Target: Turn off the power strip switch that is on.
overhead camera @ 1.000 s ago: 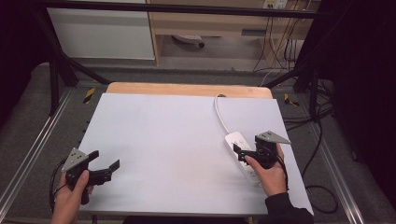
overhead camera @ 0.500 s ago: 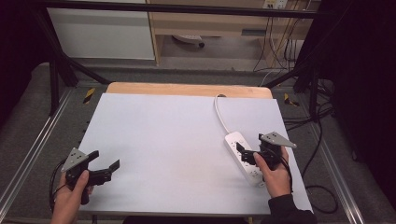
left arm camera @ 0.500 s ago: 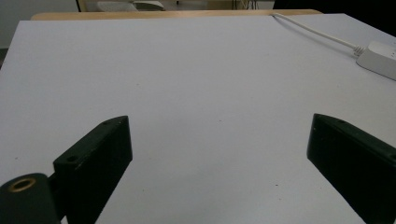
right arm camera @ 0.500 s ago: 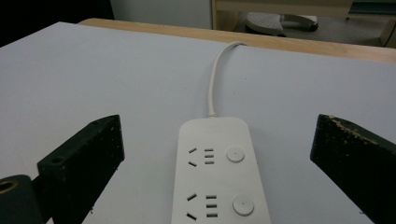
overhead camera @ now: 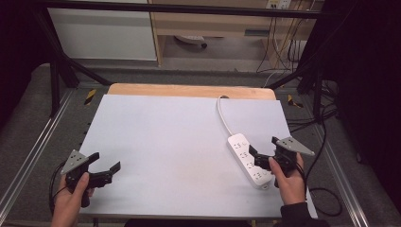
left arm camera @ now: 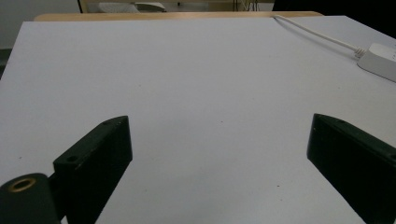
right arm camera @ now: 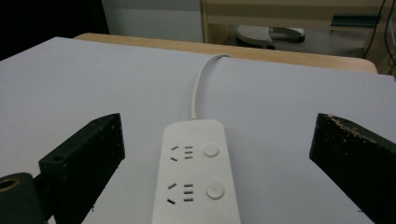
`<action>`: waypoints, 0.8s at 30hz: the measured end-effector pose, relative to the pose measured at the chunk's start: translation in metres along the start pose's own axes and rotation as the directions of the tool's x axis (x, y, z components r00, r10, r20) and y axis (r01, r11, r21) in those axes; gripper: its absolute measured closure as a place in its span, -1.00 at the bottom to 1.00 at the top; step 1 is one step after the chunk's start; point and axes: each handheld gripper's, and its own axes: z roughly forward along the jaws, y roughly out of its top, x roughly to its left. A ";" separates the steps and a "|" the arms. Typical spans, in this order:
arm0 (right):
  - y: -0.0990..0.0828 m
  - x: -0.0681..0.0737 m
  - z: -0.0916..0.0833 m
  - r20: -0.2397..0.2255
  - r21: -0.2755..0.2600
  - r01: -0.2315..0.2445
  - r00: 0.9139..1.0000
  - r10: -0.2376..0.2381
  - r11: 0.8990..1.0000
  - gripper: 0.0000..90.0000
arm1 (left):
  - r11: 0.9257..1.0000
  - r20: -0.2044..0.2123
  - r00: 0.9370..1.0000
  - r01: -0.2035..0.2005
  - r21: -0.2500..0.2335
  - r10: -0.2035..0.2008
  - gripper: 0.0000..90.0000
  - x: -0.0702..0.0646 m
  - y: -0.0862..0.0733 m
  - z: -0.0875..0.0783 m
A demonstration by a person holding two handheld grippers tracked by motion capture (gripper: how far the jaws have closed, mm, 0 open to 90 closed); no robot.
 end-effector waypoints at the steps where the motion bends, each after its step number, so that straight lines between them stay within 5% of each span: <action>1: -0.001 -0.003 -0.002 0.010 -0.004 -0.001 1.000 0.001 1.000 -0.92 | 1.000 0.000 1.000 0.000 0.000 0.000 -0.85 0.000 0.000 0.000; 16: -0.027 -0.053 -0.019 0.173 0.031 -0.025 0.985 0.019 0.999 -0.88 | 1.000 -0.001 1.000 0.004 -0.002 -0.004 -0.85 0.001 0.000 0.000; 24: -0.043 -0.068 -0.010 0.194 0.107 -0.048 0.981 0.027 0.993 -0.88 | 1.000 0.000 1.000 -0.001 0.003 0.001 -0.85 0.001 0.000 0.000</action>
